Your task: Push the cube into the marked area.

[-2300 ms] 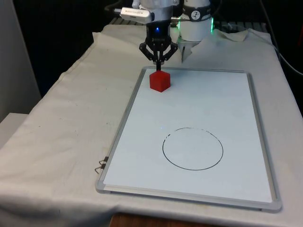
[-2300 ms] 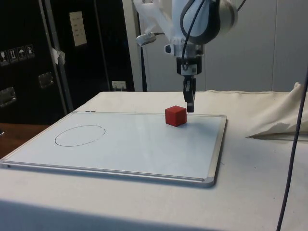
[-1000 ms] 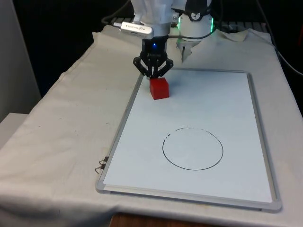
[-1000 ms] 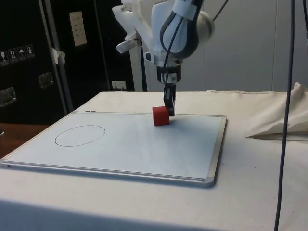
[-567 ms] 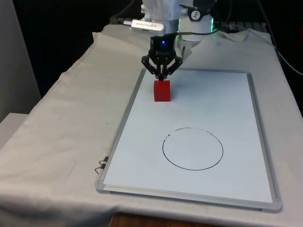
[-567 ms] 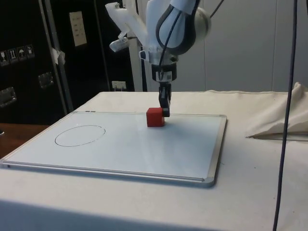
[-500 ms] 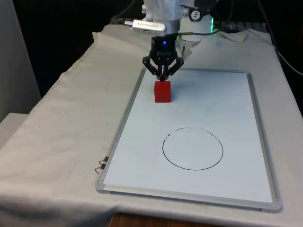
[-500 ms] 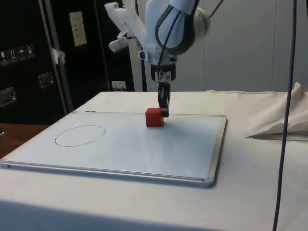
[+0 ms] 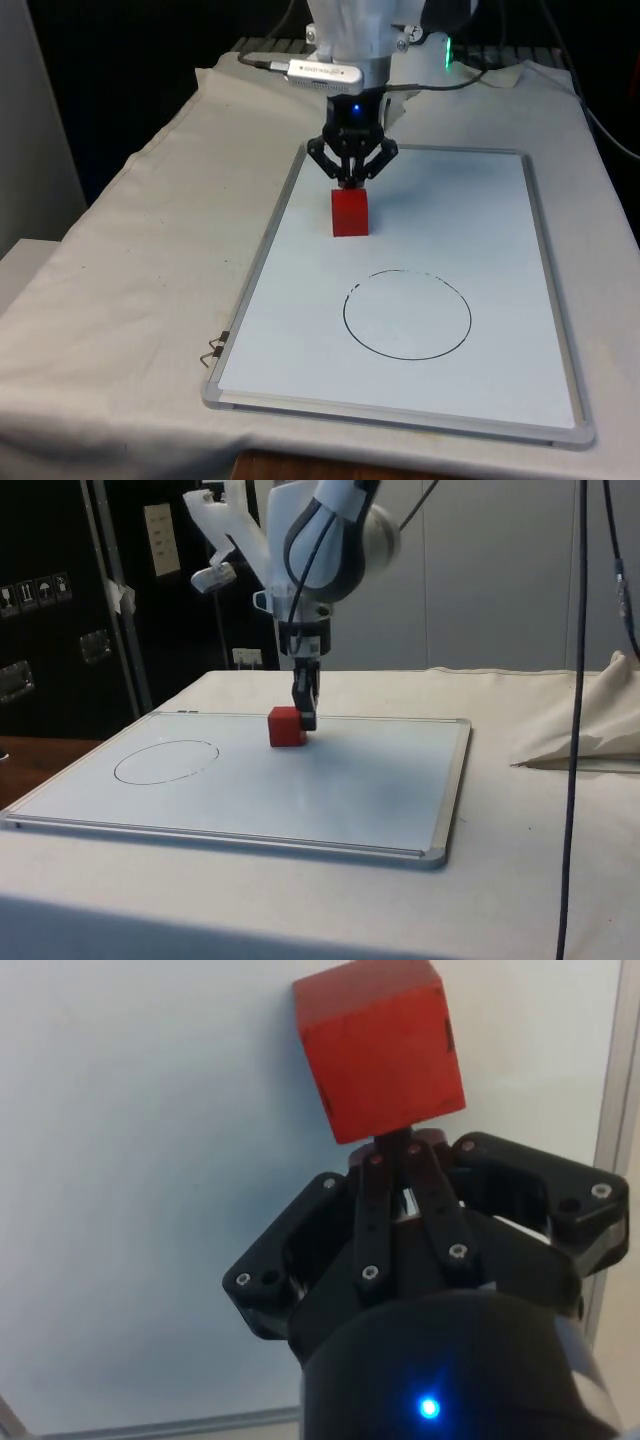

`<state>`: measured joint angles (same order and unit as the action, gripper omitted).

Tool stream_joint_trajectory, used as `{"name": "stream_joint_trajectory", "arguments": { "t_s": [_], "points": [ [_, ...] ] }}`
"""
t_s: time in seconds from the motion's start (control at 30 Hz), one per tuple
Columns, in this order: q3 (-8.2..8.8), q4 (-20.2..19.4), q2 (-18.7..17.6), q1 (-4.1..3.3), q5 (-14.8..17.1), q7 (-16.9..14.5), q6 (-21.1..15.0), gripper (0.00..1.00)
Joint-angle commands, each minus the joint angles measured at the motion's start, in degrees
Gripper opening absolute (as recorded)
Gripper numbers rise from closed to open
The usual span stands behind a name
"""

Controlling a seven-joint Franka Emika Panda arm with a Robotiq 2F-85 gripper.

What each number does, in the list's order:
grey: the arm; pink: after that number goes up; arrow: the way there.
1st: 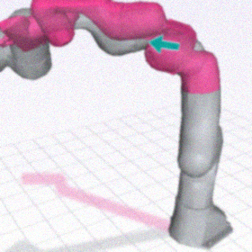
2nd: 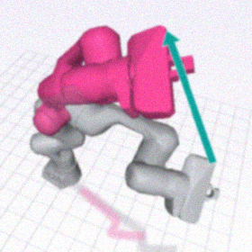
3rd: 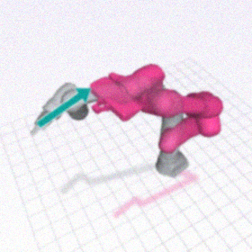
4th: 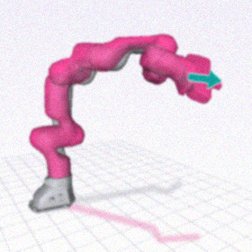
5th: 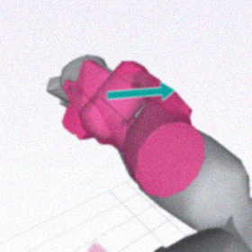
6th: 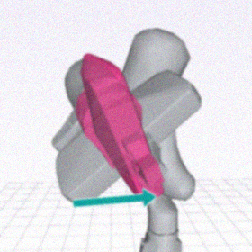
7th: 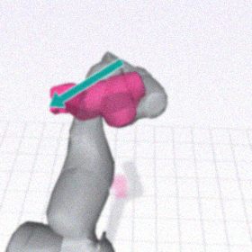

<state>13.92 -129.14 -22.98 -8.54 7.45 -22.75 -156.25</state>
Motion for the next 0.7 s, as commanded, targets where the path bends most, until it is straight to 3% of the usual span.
{"name": "stream_joint_trajectory", "arguments": {
  "t_s": [0.0, 0.07, 0.1, 0.13, 0.37, 0.4, 0.43, 0.6, 0.63, 0.67],
  "points": [
    [-0.69, 1.09, -0.86, 0.4, 0.63, -0.46, 0.34, 0.0],
    [-0.69, 2.29, -1.78, 0.46, 0.52, -0.63, 0.46, 0.0],
    [-0.11, 2.23, -1.95, 0.0, 0.0, -0.06, 0.06, 0.0],
    [-0.69, 2.81, -2.12, 0.46, 0.46, -0.69, 0.52, 0.0],
    [-0.63, 6.59, -4.47, 0.63, 0.4, -2.18, 1.32, 0.0],
    [-0.11, 6.02, -4.18, 0.11, 0.0, -1.38, 0.97, 0.0],
    [-0.69, 6.99, -4.64, 0.74, 0.46, -2.52, 1.38, 0.0],
    [-0.46, 10.14, -6.47, 1.09, 0.46, -3.32, 2.12, 0.0],
    [0.06, 9.22, -6.02, 0.57, 0.0, -2.69, 1.43, 0.0],
    [-0.46, 10.89, -6.88, 1.15, 0.46, -3.27, 2.41, 0.0]
  ]
}}
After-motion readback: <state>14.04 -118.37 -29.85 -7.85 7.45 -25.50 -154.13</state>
